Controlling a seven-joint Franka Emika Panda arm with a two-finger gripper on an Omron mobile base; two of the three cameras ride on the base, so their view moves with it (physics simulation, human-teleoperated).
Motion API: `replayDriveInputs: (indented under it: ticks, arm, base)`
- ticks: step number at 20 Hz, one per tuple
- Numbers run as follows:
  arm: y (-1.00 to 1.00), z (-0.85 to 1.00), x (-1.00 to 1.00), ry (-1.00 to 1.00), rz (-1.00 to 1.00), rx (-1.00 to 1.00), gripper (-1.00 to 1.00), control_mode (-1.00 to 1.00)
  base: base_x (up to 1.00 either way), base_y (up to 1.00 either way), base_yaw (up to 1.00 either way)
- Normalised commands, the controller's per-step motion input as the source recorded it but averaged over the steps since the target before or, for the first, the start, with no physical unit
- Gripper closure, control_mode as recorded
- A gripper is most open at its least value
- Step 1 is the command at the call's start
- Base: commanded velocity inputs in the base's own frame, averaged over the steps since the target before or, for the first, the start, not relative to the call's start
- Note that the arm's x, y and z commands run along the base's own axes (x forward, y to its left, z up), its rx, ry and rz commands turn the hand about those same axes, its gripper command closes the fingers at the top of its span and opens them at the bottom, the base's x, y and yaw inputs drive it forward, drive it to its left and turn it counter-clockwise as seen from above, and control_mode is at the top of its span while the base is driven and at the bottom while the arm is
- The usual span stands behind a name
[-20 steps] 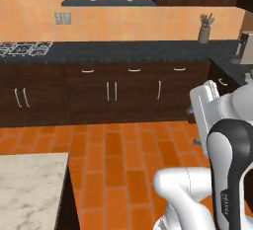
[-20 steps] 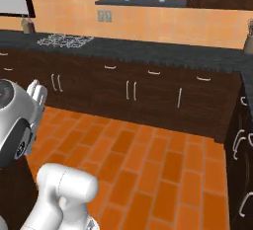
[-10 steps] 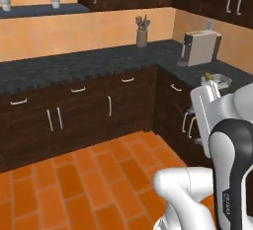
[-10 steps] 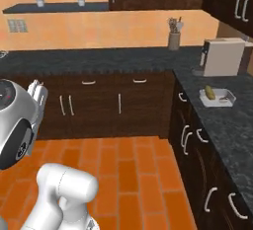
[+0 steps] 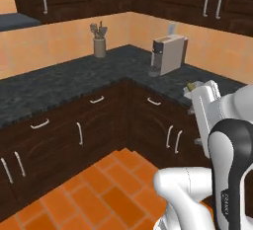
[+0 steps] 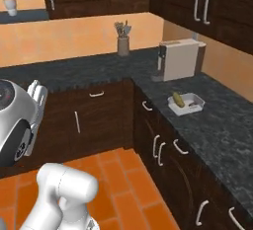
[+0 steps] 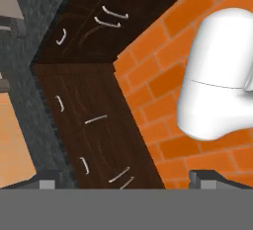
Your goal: Take the meat container that has the steak and place it on the second highest rack of the freezer. Then take the vegetable container that has the potato and mushroom and place it on the highest rack of the freezer.
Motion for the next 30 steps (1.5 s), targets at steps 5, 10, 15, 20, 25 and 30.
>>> replayDriveInputs:
  ticks: [5, 10, 15, 20, 25, 30]
  arm:
    - [0.0, 0.0, 0.0, 0.0, 0.0, 0.0, -1.0, 1.0]
    - [0.0, 0.0, 0.0, 0.0, 0.0, 0.0, -1.0, 1.0]
    - [0.0, 0.0, 0.0, 0.0, 0.0, 0.0, -1.0, 1.0]
    - [0.0, 0.0, 0.0, 0.0, 0.0, 0.0, -1.0, 1.0]
    - [0.0, 0.0, 0.0, 0.0, 0.0, 0.0, -1.0, 1.0]
    - [0.0, 0.0, 0.0, 0.0, 0.0, 0.0, -1.0, 1.0]
  base:
    - [0.92, 0.45, -0.59]
    - [0.5, 0.3, -0.81]
    - [0.54, 0.1, -0.78]
    - [0.95, 0.14, -0.39]
    - [0.78, 0.48, -0.36]
    - [0.18, 0.5, -0.36]
